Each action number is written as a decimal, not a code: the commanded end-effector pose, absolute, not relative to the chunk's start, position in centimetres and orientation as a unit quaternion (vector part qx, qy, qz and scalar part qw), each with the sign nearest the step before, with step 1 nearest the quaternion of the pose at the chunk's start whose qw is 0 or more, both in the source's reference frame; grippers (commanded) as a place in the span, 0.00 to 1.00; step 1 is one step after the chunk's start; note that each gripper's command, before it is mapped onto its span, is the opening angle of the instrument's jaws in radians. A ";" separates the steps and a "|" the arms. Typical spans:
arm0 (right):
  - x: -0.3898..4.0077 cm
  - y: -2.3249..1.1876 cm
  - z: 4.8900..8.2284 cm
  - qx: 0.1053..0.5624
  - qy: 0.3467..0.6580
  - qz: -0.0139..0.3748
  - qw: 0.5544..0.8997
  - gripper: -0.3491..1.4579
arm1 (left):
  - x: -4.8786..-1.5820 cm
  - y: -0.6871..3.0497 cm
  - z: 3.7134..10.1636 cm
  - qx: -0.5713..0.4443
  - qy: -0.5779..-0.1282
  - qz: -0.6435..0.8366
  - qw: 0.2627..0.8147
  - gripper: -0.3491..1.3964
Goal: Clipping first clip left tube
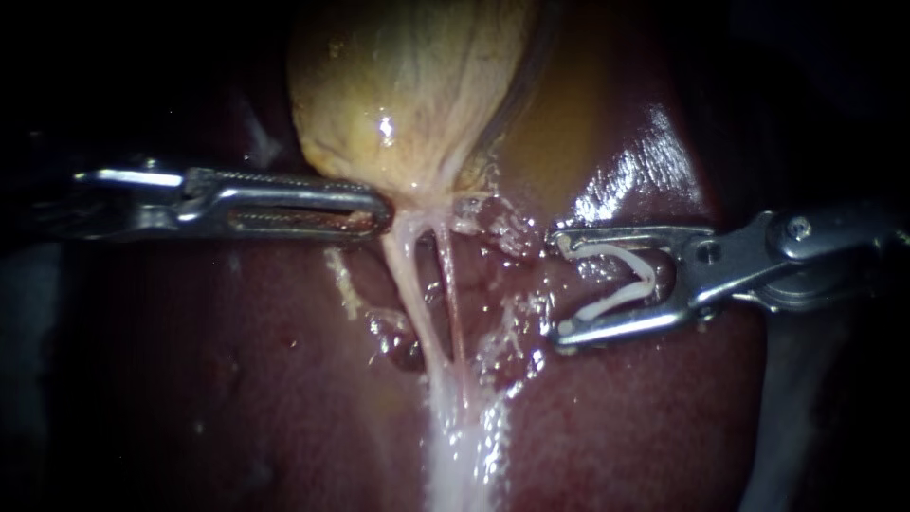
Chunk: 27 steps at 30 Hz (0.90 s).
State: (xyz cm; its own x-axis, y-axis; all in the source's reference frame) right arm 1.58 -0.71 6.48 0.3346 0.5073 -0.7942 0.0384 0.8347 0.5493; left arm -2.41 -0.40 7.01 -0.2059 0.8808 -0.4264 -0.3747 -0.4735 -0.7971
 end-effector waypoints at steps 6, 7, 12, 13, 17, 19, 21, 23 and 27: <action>1.59 -0.71 6.48 0.247 0.559 0.150 0.778 0.47 | -2.40 -0.44 6.92 -0.460 -0.276 0.726 0.431 0.00; 1.60 -0.71 6.48 0.247 0.559 0.150 0.778 0.47 | -2.40 -0.44 6.92 -0.460 -0.276 0.726 0.431 0.00; 1.69 -0.74 6.51 0.248 0.559 0.148 0.777 0.47 | -2.40 -0.44 6.92 -0.460 -0.276 0.726 0.431 0.00; 1.72 -0.75 6.51 0.249 0.560 0.147 0.777 0.47 | -2.40 -0.44 6.92 -0.460 -0.276 0.726 0.431 0.00; 1.88 -0.84 6.58 0.252 0.561 0.142 0.775 0.47 | -2.41 -0.44 6.92 -0.460 -0.275 0.726 0.431 0.00; 1.97 -0.89 6.62 0.254 0.562 0.138 0.775 0.47 | -2.41 -0.44 6.92 -0.460 -0.275 0.726 0.431 0.00; 2.05 -0.93 6.65 0.256 0.563 0.135 0.774 0.47 | -2.41 -0.44 6.92 -0.460 -0.275 0.726 0.431 0.00; 2.13 -0.97 6.68 0.258 0.564 0.132 0.773 0.47 | -2.41 -0.44 6.92 -0.460 -0.275 0.726 0.431 0.00; 2.25 -1.02 6.75 0.258 0.566 0.126 0.773 0.47 | -2.41 -0.44 6.92 -0.460 -0.275 0.726 0.431 0.00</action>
State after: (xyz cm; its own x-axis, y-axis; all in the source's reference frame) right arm 2.28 -1.03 6.77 0.3274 0.4894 -0.8083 0.1003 0.8326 0.5447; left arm -2.41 -0.44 6.92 -0.2048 0.8789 -0.4308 -0.3719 -0.4770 -0.7964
